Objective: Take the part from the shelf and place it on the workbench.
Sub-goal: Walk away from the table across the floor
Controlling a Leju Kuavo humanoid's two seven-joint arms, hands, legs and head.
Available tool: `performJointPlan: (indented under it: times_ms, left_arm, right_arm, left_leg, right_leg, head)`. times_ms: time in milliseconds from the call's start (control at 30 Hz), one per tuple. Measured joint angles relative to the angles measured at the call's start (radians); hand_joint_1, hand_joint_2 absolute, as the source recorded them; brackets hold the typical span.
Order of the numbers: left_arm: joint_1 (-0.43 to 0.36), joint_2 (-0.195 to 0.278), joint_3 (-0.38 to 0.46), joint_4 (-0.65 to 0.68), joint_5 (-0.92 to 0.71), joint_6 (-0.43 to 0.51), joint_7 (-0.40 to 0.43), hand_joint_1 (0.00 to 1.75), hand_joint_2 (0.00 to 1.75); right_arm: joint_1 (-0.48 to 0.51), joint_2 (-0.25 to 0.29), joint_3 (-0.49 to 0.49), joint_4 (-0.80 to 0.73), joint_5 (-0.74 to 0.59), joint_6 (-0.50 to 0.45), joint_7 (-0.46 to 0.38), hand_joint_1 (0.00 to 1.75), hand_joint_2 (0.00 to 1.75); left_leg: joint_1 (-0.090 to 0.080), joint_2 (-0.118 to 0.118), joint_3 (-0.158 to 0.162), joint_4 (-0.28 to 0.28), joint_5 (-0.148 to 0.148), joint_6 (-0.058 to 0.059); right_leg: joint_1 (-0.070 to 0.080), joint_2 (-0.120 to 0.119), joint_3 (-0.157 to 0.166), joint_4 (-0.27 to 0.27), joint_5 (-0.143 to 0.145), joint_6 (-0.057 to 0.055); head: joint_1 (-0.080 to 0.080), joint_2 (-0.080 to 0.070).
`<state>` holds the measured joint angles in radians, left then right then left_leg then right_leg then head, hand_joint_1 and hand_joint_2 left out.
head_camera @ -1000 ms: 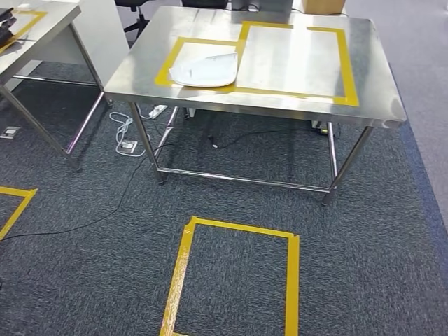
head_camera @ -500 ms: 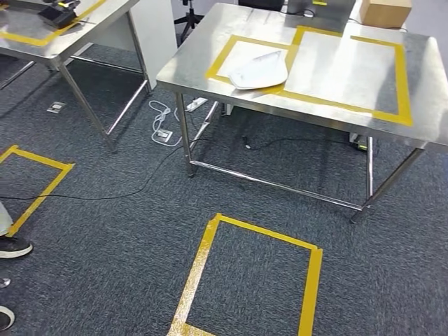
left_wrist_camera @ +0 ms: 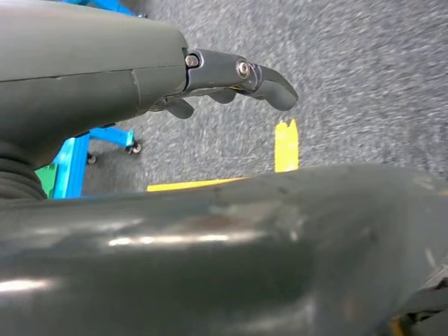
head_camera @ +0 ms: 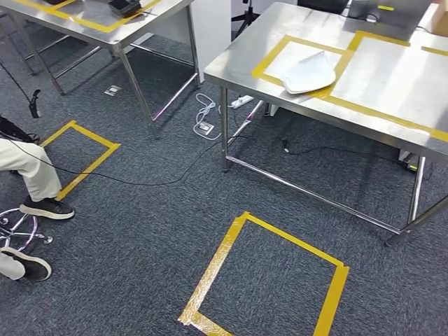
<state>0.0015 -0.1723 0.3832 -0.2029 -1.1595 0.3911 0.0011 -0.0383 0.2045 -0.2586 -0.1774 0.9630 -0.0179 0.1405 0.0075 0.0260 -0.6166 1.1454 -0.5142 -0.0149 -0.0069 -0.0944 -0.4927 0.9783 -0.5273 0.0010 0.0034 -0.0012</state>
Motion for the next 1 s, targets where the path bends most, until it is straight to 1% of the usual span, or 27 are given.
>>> performJointPlan:
  times_ms: [33, 67, 100, 167, 200, 233, 300, 333, 367, 400, 433, 467, 500, 533, 567, 600, 633, 667, 700, 767, 800, 833, 867, 900, 933, 967, 1000]
  left_arm:
    - [-0.001, 0.000, -0.001, 0.000, -0.002, 0.000, 0.000, 0.00, 0.00]
    - [-0.003, 0.000, -0.002, 0.000, -0.003, 0.001, 0.000, 0.00, 0.00]
    - [-0.004, 0.000, -0.003, 0.000, -0.004, 0.001, 0.000, 0.00, 0.00]
    - [-0.001, -0.001, -0.003, 0.000, -0.003, 0.008, -0.001, 0.00, 0.87]
    - [0.001, -0.001, -0.003, 0.001, 0.002, 0.015, -0.003, 0.00, 1.31]
    - [0.002, -0.002, -0.003, 0.001, 0.009, 0.026, -0.007, 0.00, 1.75]
    - [0.000, -0.004, 0.002, 0.001, 0.033, 0.050, -0.017, 0.00, 1.75]
    - [-0.001, -0.006, 0.006, 0.001, 0.043, 0.059, -0.022, 0.00, 1.75]
    - [-0.002, -0.007, 0.010, 0.001, 0.051, 0.065, -0.025, 0.00, 1.75]
    - [-0.002, -0.007, 0.014, 0.001, 0.056, 0.068, -0.026, 0.00, 1.75]
    - [-0.002, -0.007, 0.017, 0.001, 0.057, 0.069, -0.027, 0.00, 1.75]
    - [-0.002, -0.008, 0.019, 0.001, 0.055, 0.069, -0.028, 0.00, 1.75]
    - [-0.002, -0.009, 0.021, 0.001, 0.052, 0.069, -0.028, 0.00, 1.75]
    - [-0.003, -0.010, 0.022, 0.001, 0.048, 0.070, -0.028, 0.00, 1.75]
    - [-0.004, -0.010, 0.022, 0.001, 0.044, 0.070, -0.028, 0.00, 1.75]
    - [-0.005, -0.011, 0.022, 0.001, 0.041, 0.071, -0.028, 0.00, 1.75]
    - [-0.006, -0.011, 0.022, 0.001, 0.040, 0.071, -0.028, 0.00, 1.75]
    - [-0.006, -0.010, 0.023, 0.001, 0.039, 0.072, -0.028, 0.00, 1.75]
    - [-0.005, -0.010, 0.023, 0.001, 0.039, 0.074, -0.028, 0.00, 1.75]
    - [-0.007, -0.008, 0.024, 0.001, 0.038, 0.075, -0.027, 0.00, 1.75]
    - [-0.011, -0.006, 0.024, 0.001, 0.036, 0.074, -0.025, 0.00, 1.75]
    - [-0.015, -0.005, 0.025, 0.001, 0.033, 0.072, -0.023, 0.00, 1.75]
    - [-0.019, -0.004, 0.025, 0.001, 0.031, 0.069, -0.022, 0.00, 1.75]
    - [-0.023, -0.002, 0.025, 0.001, 0.026, 0.066, -0.020, 0.00, 1.75]
    - [-0.024, -0.001, 0.024, 0.001, 0.020, 0.062, -0.018, 0.00, 1.75]
    - [-0.023, 0.001, 0.023, 0.001, 0.013, 0.058, -0.015, 0.00, 1.75]
    - [-0.021, 0.002, 0.022, 0.001, 0.006, 0.054, -0.013, 0.00, 1.75]
  right_arm:
    - [-0.001, 0.000, 0.000, 0.000, 0.000, 0.000, 0.000, 0.00, 0.00]
    - [-0.001, 0.000, 0.000, 0.000, -0.001, 0.000, 0.000, 0.00, 0.00]
    - [-0.002, 0.000, 0.000, 0.000, -0.001, 0.000, 0.000, 0.00, 0.00]
    - [-0.004, -0.001, 0.000, -0.001, -0.002, 0.000, 0.000, 0.00, 0.00]
    - [-0.006, -0.001, 0.000, -0.001, -0.002, 0.000, 0.000, 0.00, 0.00]
    - [-0.008, -0.001, 0.000, -0.002, -0.003, 0.000, 0.000, 0.00, 0.00]
    - [-0.009, -0.001, 0.000, -0.002, -0.005, 0.000, -0.003, 0.00, 0.00]
    - [-0.009, -0.001, 0.000, -0.002, -0.007, 0.000, -0.006, 0.00, 0.00]
    - [-0.010, -0.001, 0.000, -0.002, -0.008, 0.000, -0.007, 0.00, 0.00]
    - [-0.011, -0.001, 0.000, -0.002, -0.009, 0.000, -0.009, 0.00, 0.00]
    - [-0.012, -0.001, 0.000, -0.002, -0.009, 0.000, -0.009, 0.00, 0.00]
    - [-0.012, -0.001, -0.001, -0.002, -0.009, 0.001, -0.008, 0.00, 0.00]
    - [-0.011, -0.001, -0.001, -0.002, -0.008, 0.003, -0.007, 0.00, 0.00]
    - [-0.009, -0.001, 0.000, -0.002, -0.007, 0.005, -0.006, 0.00, 0.00]
    - [-0.007, -0.001, -0.001, -0.001, -0.007, 0.007, -0.006, 0.00, 0.00]
    - [-0.005, -0.001, -0.001, 0.000, -0.006, 0.008, -0.006, 0.00, 0.00]
    - [-0.004, -0.001, -0.001, 0.000, -0.006, 0.008, -0.006, 0.00, 0.00]
    - [-0.004, 0.000, -0.001, 0.000, -0.006, 0.008, -0.006, 0.00, 0.00]
    - [-0.004, 0.001, -0.001, 0.000, -0.006, 0.008, -0.006, 0.00, 0.00]
    - [-0.002, 0.002, -0.001, 0.000, -0.006, 0.009, -0.004, 0.00, 0.00]
    - [0.000, 0.002, -0.002, 0.000, -0.006, 0.008, -0.003, 0.00, 0.00]
    - [0.002, 0.002, -0.002, 0.000, -0.006, 0.008, -0.003, 0.00, 0.00]
    - [0.004, 0.002, -0.003, 0.000, -0.006, 0.008, -0.002, 0.00, 0.00]
    - [0.004, 0.001, -0.003, 0.000, -0.006, 0.009, -0.002, 0.00, 0.00]
    - [0.004, 0.000, -0.003, 0.000, -0.005, 0.009, -0.001, 0.00, 0.00]
    - [0.004, 0.000, -0.004, 0.000, -0.005, 0.010, 0.000, 0.00, 0.00]
    - [0.004, 0.000, -0.004, 0.000, -0.004, 0.011, 0.000, 0.00, 0.00]
  left_leg:
    - [-0.003, 0.018, 0.037, -0.065, 0.019, 0.007]
    - [-0.006, 0.032, 0.060, -0.110, 0.028, 0.013]
    - [-0.009, 0.039, 0.067, -0.129, 0.030, 0.020]
    - [-0.010, 0.020, 0.061, -0.133, 0.033, 0.032]
    - [-0.008, 0.012, 0.060, -0.136, 0.036, 0.038]
    - [-0.006, 0.003, 0.059, -0.139, 0.040, 0.044]
    - [-0.003, -0.019, 0.056, -0.142, 0.045, 0.053]
    - [-0.004, -0.031, 0.054, -0.142, 0.047, 0.056]
    - [-0.004, -0.045, 0.053, -0.142, 0.048, 0.057]
    - [-0.005, -0.059, 0.053, -0.141, 0.048, 0.058]
    - [-0.006, -0.075, 0.053, -0.141, 0.049, 0.057]
    - [-0.006, -0.091, 0.054, -0.139, 0.049, 0.057]
    - [-0.005, -0.107, 0.053, -0.137, 0.049, 0.055]
    - [-0.006, -0.122, 0.049, -0.133, 0.050, 0.052]
    - [-0.006, -0.136, 0.043, -0.130, 0.052, 0.047]
    - [-0.005, -0.149, 0.035, -0.128, 0.055, 0.041]
    - [-0.004, -0.162, 0.028, -0.127, 0.059, 0.033]
    - [-0.002, -0.175, 0.022, -0.128, 0.063, 0.026]
    - [-0.003, -0.171, 0.018, -0.124, 0.063, 0.020]
    - [-0.007, -0.120, -0.005, -0.075, 0.032, 0.011]
    - [-0.009, -0.082, -0.030, -0.019, 0.001, 0.008]
    - [-0.009, -0.057, -0.060, 0.050, -0.033, 0.005]
    - [-0.008, -0.044, -0.086, 0.111, -0.059, 0.002]
    - [-0.007, -0.038, -0.099, 0.149, -0.069, 0.001]
    - [-0.007, -0.035, -0.093, 0.149, -0.060, 0.001]
    - [-0.007, -0.029, -0.066, 0.108, -0.033, 0.002]
    - [-0.007, -0.013, -0.026, 0.041, -0.001, 0.004]
  right_leg:
    - [0.003, -0.010, 0.002, 0.001, -0.002, 0.004]
    - [0.006, -0.020, 0.005, 0.002, -0.004, 0.008]
    - [0.009, -0.028, 0.009, 0.002, -0.006, 0.013]
    - [0.010, -0.040, 0.012, 0.001, -0.007, 0.023]
    - [0.009, -0.026, 0.011, 0.006, -0.014, 0.029]
    - [0.007, 0.000, 0.000, 0.028, -0.031, 0.034]
    - [0.004, 0.064, -0.051, 0.139, -0.093, 0.040]
    - [0.004, 0.082, -0.086, 0.214, -0.124, 0.041]
    - [0.004, 0.088, -0.115, 0.273, -0.141, 0.040]
    - [0.005, 0.091, -0.129, 0.300, -0.139, 0.040]
    - [0.005, 0.094, -0.124, 0.285, -0.116, 0.038]
    - [0.004, 0.100, -0.102, 0.233, -0.078, 0.036]
    - [0.001, 0.123, -0.072, 0.162, -0.039, 0.034]
    - [-0.002, 0.156, -0.046, 0.097, -0.012, 0.033]
    - [-0.006, 0.185, -0.027, 0.049, 0.000, 0.031]
    - [-0.008, 0.206, -0.017, 0.025, 0.000, 0.030]
    - [-0.008, 0.209, -0.013, 0.018, -0.004, 0.028]
    - [-0.009, 0.195, -0.010, 0.013, -0.004, 0.023]
    - [-0.009, 0.180, -0.006, 0.011, -0.001, 0.018]
    - [-0.011, 0.142, 0.001, 0.003, 0.004, 0.005]
    - [-0.009, 0.122, 0.003, 0.002, 0.003, 0.001]
    - [-0.006, 0.101, 0.004, 0.001, 0.002, -0.002]
    - [-0.004, 0.081, 0.004, 0.002, 0.000, -0.003]
    - [-0.003, 0.062, 0.004, 0.002, -0.002, -0.004]
    - [-0.002, 0.046, 0.004, 0.002, -0.004, -0.004]
    - [-0.002, 0.032, 0.006, 0.002, -0.007, -0.003]
    - [-0.001, 0.020, 0.011, 0.002, -0.010, -0.001]
  head:
    - [0.000, 0.000]
    - [0.001, 0.000]
    - [0.003, 0.000]
    - [0.006, 0.000]
    - [0.007, 0.000]
    - [0.010, 0.000]
    - [0.014, 0.000]
    - [0.015, 0.000]
    - [0.015, 0.000]
    - [0.015, 0.000]
    - [0.015, 0.000]
    - [0.015, 0.000]
    - [0.015, 0.000]
    - [0.014, 0.000]
    - [0.014, 0.000]
    - [0.014, 0.000]
    - [0.013, 0.000]
    - [0.014, 0.000]
    - [0.013, 0.000]
    - [0.005, 0.000]
    - [0.001, 0.000]
    - [-0.003, 0.000]
    - [-0.003, 0.000]
    - [-0.003, 0.000]
    - [-0.003, 0.000]
    - [-0.003, 0.000]
    - [-0.003, 0.000]
